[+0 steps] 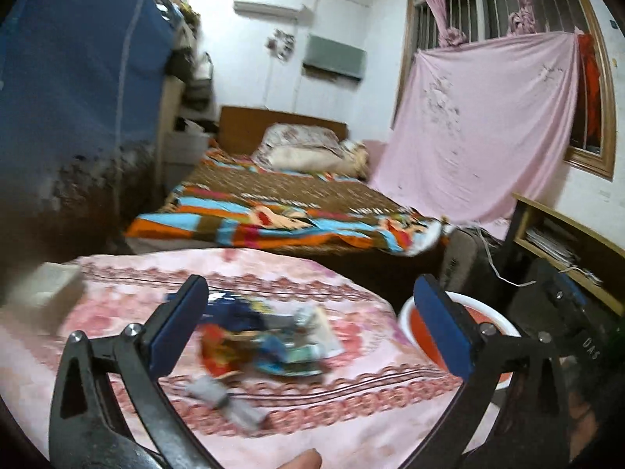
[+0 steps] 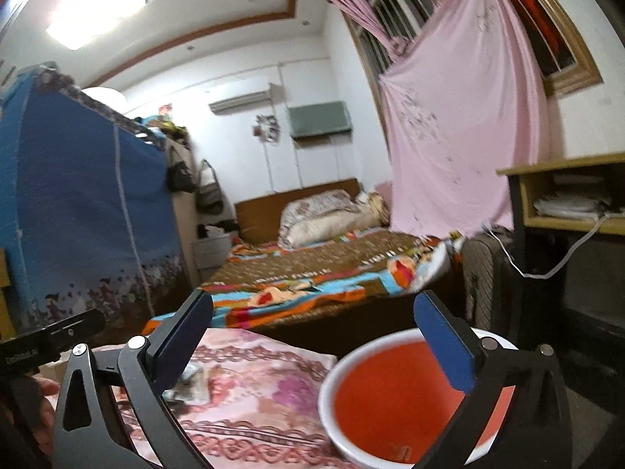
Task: Collect trash
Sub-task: 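Move both tools back toward the trash on the quilt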
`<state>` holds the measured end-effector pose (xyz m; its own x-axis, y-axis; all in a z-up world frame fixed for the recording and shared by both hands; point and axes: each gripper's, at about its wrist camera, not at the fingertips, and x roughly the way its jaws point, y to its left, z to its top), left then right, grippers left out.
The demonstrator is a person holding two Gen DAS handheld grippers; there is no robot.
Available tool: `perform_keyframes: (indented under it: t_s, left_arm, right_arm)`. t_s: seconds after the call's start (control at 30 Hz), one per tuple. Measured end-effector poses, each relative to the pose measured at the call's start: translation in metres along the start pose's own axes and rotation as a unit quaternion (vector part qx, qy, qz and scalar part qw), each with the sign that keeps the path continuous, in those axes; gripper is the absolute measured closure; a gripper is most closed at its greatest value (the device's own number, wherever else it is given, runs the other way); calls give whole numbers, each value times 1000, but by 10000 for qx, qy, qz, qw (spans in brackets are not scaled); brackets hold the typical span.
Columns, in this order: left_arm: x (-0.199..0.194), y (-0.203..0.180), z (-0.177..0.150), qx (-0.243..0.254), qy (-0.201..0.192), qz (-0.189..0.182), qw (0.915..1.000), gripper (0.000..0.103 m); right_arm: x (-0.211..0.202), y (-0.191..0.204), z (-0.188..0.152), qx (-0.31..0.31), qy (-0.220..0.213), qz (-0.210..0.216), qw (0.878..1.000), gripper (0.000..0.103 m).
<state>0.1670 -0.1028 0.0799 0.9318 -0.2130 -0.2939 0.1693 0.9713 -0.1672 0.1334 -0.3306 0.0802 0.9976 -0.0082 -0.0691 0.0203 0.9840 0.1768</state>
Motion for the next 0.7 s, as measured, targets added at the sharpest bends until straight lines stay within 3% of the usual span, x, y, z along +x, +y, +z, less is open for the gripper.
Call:
perform_keyframes:
  t_s: [0.27, 0.43, 0.57, 0.7]
  left_arm:
    - [-40, 38, -15, -28, -419, 562, 9975, 11]
    - [-56, 57, -24, 100, -560, 829, 9949, 11]
    - [-59, 67, -29, 102, -450, 874, 9951, 11]
    - [-53, 73, -36, 65, -92, 796, 9968, 11]
  right_arm:
    - [-10, 41, -8, -418, -281, 660, 9965, 0]
    - [-10, 66, -14, -644, -199, 1027, 9924, 0]
    - [-4, 81, -21, -789, -7, 1230, 9893, 0]
    - [4, 93, -30, -924, 313, 1376, 9857, 0]
